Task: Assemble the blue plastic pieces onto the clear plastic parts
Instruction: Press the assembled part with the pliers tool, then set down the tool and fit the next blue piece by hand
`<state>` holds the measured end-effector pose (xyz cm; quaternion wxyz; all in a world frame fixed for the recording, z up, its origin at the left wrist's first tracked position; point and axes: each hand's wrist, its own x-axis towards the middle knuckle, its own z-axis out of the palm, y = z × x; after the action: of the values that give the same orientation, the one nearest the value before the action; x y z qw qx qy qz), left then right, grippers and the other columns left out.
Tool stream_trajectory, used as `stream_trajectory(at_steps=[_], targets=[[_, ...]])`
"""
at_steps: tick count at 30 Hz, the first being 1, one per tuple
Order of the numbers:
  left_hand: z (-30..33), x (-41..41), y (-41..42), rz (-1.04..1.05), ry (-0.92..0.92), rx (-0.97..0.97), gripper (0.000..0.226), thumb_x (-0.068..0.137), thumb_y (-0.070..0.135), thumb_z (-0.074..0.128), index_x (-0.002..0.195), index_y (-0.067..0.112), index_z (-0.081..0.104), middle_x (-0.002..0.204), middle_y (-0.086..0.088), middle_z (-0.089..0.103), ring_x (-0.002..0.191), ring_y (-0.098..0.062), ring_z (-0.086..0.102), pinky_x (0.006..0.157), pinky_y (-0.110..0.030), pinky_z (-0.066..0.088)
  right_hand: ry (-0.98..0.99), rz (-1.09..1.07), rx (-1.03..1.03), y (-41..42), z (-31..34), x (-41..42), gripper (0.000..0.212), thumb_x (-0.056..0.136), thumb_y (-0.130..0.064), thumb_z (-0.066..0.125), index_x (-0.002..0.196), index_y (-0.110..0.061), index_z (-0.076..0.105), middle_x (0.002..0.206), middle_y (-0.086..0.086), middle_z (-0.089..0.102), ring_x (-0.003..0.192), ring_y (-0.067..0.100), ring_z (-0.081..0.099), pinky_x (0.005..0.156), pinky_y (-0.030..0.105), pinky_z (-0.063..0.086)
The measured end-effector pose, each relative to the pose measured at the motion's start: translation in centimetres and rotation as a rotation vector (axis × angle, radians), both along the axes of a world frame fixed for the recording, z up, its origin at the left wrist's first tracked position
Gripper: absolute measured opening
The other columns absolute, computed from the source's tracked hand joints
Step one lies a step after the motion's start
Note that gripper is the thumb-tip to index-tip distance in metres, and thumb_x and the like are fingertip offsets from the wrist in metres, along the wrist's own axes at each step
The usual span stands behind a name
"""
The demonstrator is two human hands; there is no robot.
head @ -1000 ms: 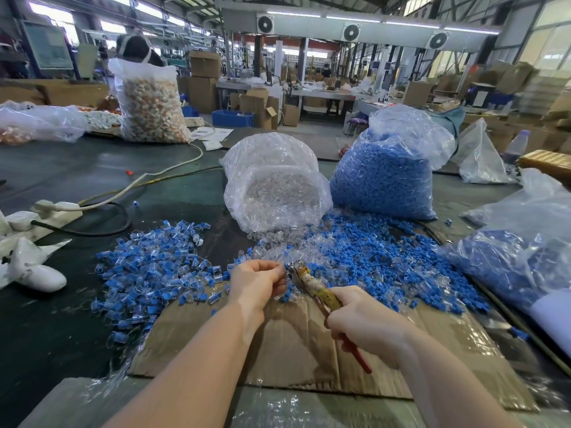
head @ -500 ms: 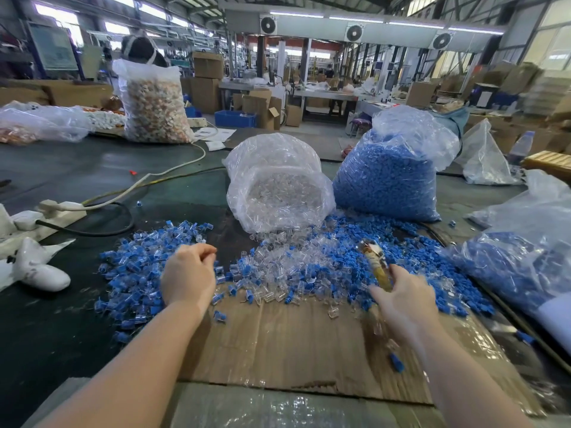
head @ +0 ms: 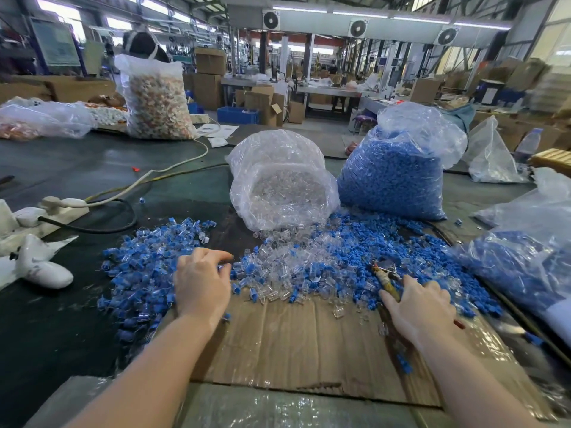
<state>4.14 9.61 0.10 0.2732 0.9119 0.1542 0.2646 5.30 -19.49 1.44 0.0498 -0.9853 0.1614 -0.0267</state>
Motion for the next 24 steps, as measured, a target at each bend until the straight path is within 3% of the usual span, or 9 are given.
stream_trajectory(at_steps=[3,7,10,13,16,24], targets=[[-0.4,-0.4,-3.2,-0.177,-0.058,-0.047,0.015,0.088,0.016,0.06,0.1,0.018,0.068,0.102,0.001,0.062,0.094,-0.012,0.042,0.085,-0.023,0.034,0.013,-0.003,-0.03,-0.1,-0.2,0.0,0.05,0.089,-0.059,0.041,0.113,-0.015,0.046,0.126,0.017,0.047,0.12,0.035,0.041,0.099,0.045,0.039],[-1.7,-0.9,-6.1,-0.251,-0.045,-0.107,0.014,0.089,0.018,0.059,0.1,0.019,0.068,0.1,0.005,0.06,0.092,-0.006,0.037,0.08,-0.017,0.029,0.017,-0.011,-0.031,0.1,0.0,-0.3,0.055,0.09,-0.059,0.04,0.129,-0.02,0.04,0.135,0.016,0.04,0.127,0.034,0.034,0.105,0.049,0.03],[-2.5,-1.2,-7.0,-0.235,-0.036,-0.105,0.015,0.089,0.021,0.059,0.102,0.021,0.067,0.098,0.01,0.057,0.091,-0.003,0.034,0.076,-0.012,0.023,-0.173,0.094,-0.052,1.2,0.0,-1.0,0.051,0.091,-0.051,0.044,0.135,-0.025,0.037,0.137,0.007,0.039,0.128,0.027,0.033,0.107,0.046,0.025],[-2.8,-1.2,-7.2,-0.223,-0.032,-0.071,0.019,0.09,0.025,0.057,0.107,0.022,0.065,0.097,0.012,0.051,0.092,-0.003,0.031,0.076,-0.012,0.023,-0.346,0.356,0.039,3.9,-0.5,-1.8,0.034,0.093,-0.034,0.049,0.126,-0.026,0.051,0.125,-0.004,0.048,0.118,0.013,0.04,0.102,0.032,0.027],[-3.0,-1.2,-7.0,-0.231,-0.023,-0.039,0.023,0.091,0.028,0.056,0.111,0.024,0.065,0.094,0.014,0.044,0.093,-0.003,0.029,0.079,-0.012,0.023,-0.325,0.52,0.126,7.2,-1.6,-2.2,0.024,0.094,-0.026,0.048,0.116,-0.028,0.057,0.118,-0.009,0.05,0.113,0.011,0.039,0.098,0.03,0.027],[-3.3,-1.5,-6.6,-0.262,-0.027,0.017,0.014,0.086,0.024,0.063,0.098,0.021,0.069,0.095,0.01,0.054,0.095,-0.008,0.033,0.083,-0.013,0.021,-0.295,0.472,0.142,11.5,-3.0,-1.8,0.025,0.09,-0.044,0.048,0.105,-0.028,0.059,0.109,-0.004,0.05,0.109,0.02,0.042,0.09,0.038,0.026]])
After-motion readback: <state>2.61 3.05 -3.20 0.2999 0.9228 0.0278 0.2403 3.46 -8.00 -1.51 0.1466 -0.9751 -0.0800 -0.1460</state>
